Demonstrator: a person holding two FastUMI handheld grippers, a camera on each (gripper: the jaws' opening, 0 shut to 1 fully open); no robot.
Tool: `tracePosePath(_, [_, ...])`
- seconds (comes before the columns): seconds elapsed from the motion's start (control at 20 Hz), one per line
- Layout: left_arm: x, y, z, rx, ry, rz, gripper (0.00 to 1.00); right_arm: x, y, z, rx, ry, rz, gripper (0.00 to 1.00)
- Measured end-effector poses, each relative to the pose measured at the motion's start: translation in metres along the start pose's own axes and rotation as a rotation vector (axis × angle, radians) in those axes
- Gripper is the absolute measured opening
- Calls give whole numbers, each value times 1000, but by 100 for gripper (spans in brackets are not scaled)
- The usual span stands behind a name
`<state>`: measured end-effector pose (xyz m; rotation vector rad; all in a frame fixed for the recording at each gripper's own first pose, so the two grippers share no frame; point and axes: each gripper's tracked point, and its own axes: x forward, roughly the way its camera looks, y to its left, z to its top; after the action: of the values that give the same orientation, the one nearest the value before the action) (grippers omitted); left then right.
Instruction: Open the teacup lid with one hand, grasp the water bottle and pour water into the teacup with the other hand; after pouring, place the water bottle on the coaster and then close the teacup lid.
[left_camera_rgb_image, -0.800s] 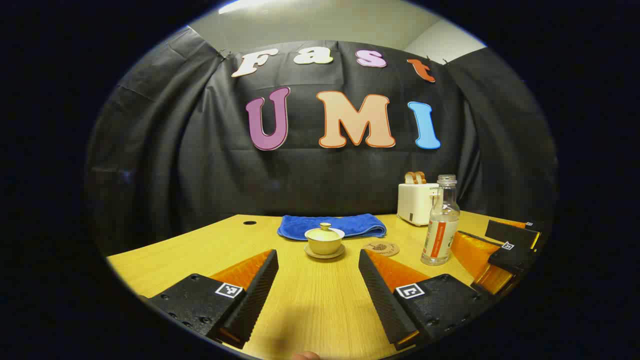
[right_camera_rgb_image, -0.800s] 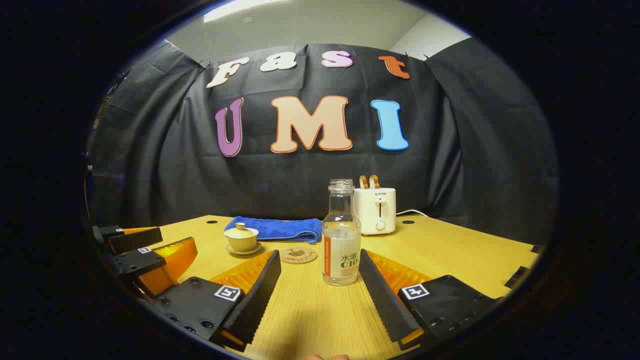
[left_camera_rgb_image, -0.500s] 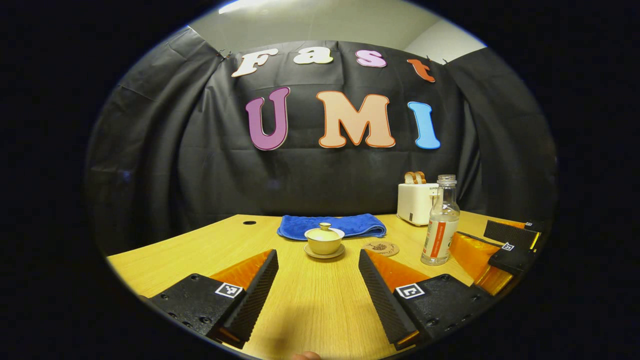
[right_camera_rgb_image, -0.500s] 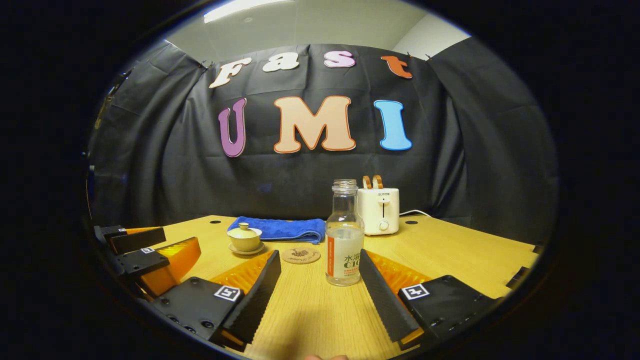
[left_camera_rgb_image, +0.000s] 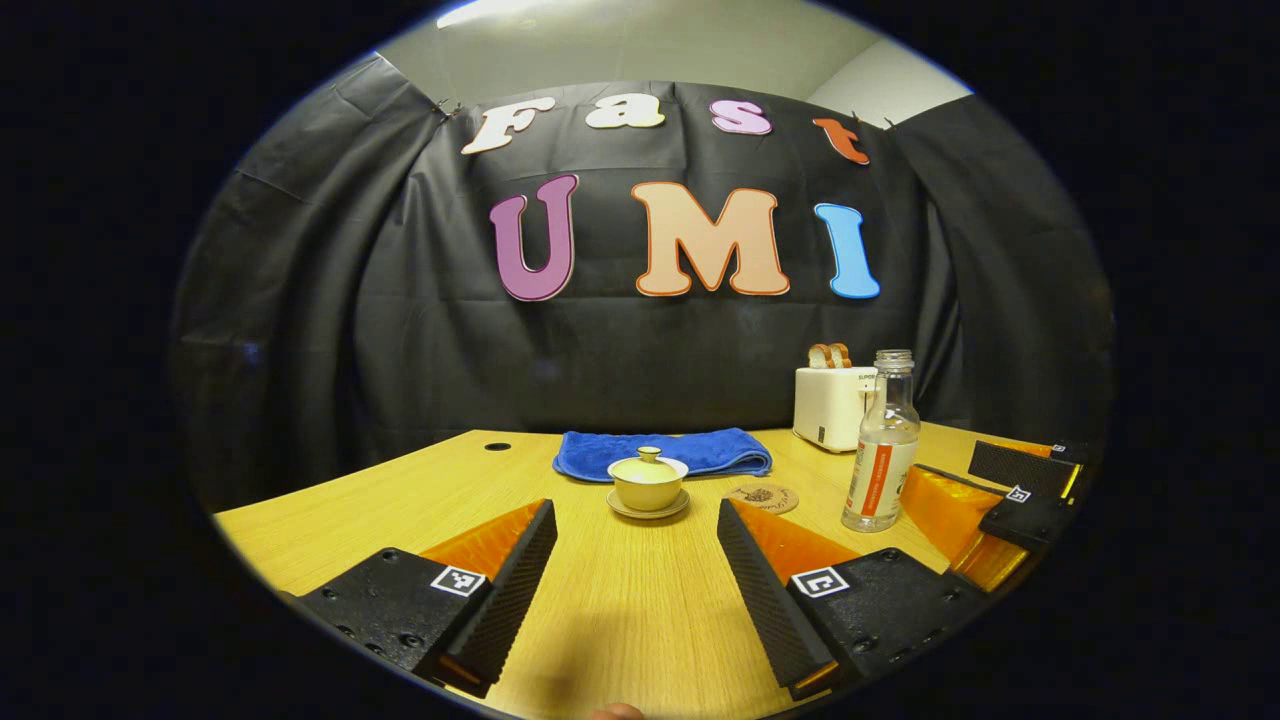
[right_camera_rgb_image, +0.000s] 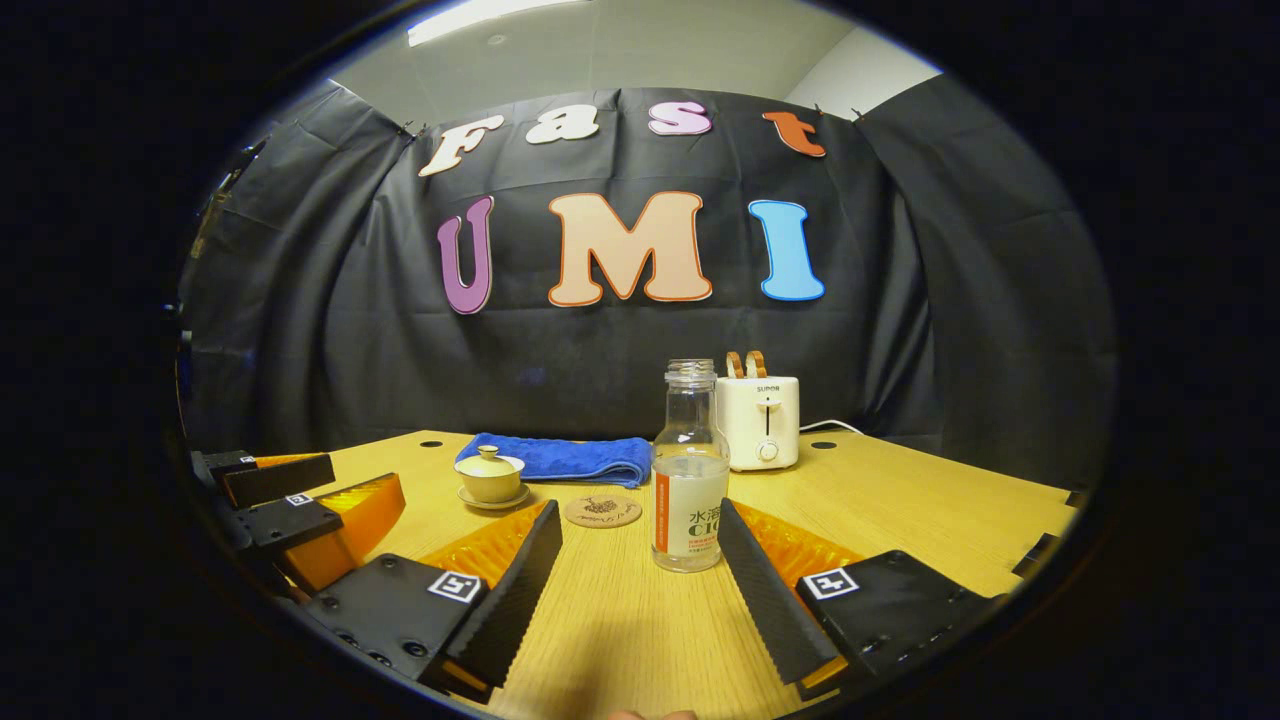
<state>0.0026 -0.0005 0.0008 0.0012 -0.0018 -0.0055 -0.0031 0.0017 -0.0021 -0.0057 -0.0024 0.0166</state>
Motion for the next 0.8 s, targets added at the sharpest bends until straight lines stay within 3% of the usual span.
tracePosePath(0.8, [8, -2, 0, 1, -5, -25, 94, 1, 3, 1, 2, 5, 26, 99])
